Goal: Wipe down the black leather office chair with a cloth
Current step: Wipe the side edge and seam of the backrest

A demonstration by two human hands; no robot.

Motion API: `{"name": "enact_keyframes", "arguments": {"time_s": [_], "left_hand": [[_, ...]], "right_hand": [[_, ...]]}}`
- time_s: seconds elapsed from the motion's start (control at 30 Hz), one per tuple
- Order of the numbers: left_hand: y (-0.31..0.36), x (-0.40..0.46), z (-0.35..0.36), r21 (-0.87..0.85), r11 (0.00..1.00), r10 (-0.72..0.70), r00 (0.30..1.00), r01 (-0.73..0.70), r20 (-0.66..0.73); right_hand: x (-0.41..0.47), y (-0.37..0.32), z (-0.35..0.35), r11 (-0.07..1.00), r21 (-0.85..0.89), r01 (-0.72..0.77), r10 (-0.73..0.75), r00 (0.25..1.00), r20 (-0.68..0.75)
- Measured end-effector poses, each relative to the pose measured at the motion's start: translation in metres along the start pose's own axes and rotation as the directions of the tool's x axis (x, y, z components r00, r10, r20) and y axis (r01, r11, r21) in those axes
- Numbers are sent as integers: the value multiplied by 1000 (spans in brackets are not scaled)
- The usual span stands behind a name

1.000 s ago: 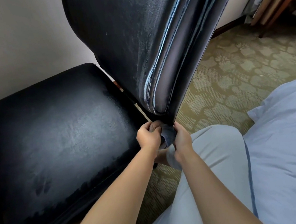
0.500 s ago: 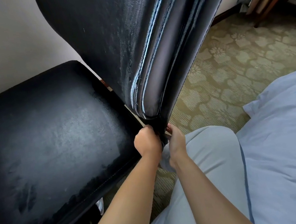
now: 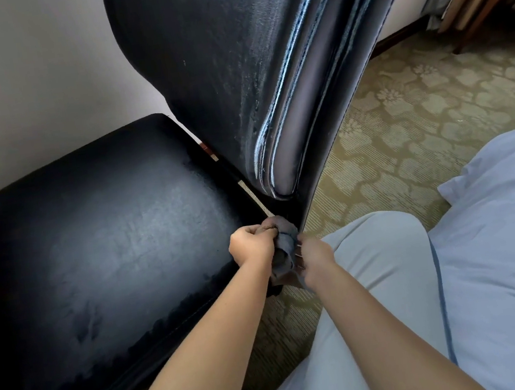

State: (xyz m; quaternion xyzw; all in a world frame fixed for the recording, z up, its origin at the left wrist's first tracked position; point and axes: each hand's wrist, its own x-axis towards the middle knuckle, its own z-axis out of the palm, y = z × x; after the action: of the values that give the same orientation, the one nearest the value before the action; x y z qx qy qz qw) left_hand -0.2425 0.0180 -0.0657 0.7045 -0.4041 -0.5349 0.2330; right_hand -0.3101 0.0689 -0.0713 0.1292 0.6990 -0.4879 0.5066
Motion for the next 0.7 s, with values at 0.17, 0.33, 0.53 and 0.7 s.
{"name": "enact_keyframes", "arguments": {"time_s": [0.17, 0.33, 0.53, 0.7], "left_hand": [[-5, -11, -13, -86, 996, 36, 994, -27, 105], [-6, -17, -33, -299, 939, -69, 946, 169, 317], [-17, -11, -40, -257, 953, -86, 958, 159, 274], [-12, -7, -35, -355, 918, -122, 978, 175, 168]], "right_hand": [[-19, 7, 14, 998, -43, 34, -26, 986, 165], [-20, 10, 17, 987, -75, 144, -140, 989, 52], [-24, 25, 24, 877, -269, 399, -434, 897, -85], [-28, 23, 19, 792, -283, 541, -561, 828, 14]]}}
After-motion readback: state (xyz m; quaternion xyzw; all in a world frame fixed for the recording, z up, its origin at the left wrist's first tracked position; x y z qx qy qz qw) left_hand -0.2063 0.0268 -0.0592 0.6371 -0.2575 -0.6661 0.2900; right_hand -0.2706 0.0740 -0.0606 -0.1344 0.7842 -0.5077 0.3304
